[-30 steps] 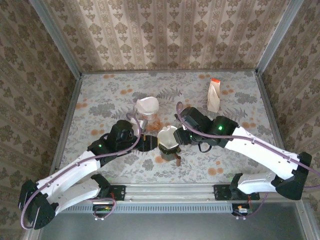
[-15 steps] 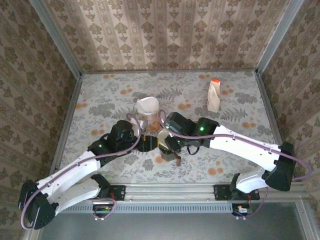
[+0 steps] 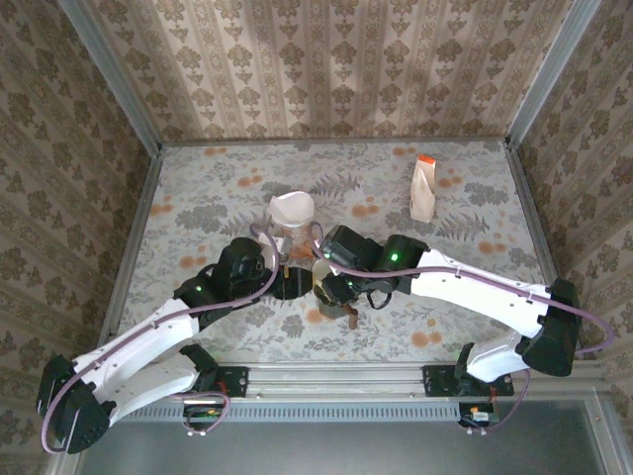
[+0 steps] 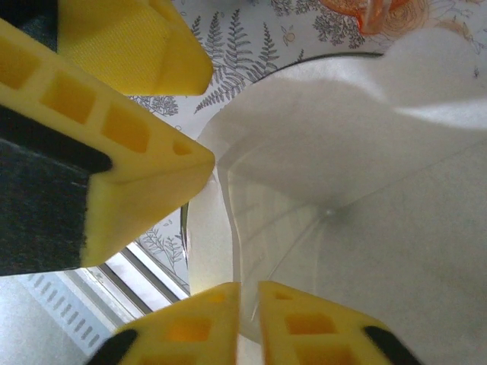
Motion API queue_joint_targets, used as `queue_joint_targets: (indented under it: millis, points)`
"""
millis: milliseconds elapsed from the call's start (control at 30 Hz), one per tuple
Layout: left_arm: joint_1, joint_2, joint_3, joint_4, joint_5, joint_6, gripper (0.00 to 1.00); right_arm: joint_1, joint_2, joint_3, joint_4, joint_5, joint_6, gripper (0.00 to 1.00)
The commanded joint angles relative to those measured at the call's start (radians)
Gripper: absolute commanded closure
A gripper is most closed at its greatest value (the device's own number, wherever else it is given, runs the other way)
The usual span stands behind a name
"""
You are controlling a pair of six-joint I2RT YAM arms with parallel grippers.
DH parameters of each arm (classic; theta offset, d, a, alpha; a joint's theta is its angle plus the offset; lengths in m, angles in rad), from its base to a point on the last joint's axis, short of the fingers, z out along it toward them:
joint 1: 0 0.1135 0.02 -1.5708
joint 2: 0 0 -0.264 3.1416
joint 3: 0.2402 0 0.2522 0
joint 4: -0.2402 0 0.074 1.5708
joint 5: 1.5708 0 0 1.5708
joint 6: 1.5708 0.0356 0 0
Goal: Place the coffee filter in the dripper
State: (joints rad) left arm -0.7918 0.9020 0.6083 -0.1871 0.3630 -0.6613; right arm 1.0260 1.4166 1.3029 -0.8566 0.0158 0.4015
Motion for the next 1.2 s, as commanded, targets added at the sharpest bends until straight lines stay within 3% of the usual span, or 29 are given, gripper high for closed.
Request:
queue_joint_targets:
  millis: [0,167,300,800,1167]
  points:
    - [-0.006,0.0,-0.006,0.012,-0.001,-0.013,0.4,0.005,-0.047,0.039,-0.017,0.054,0.003,0.74]
    - [-0.005,-0.007,-0.002,0.01,-0.002,-0.014,0.38,0.005,-0.137,0.025,0.013,0.157,0.01,0.49]
    - [-0.005,-0.018,0.002,0.005,-0.007,-0.014,0.35,0.004,-0.203,0.005,0.03,0.251,0.02,0.38]
    - [-0.006,-0.08,0.029,-0.028,-0.055,-0.012,0.2,0.0,-0.306,-0.064,0.031,0.413,0.081,0.34]
    - [0.024,-0.242,0.013,-0.148,-0.257,-0.026,0.09,-0.008,-0.4,-0.142,0.009,0.555,0.156,0.3]
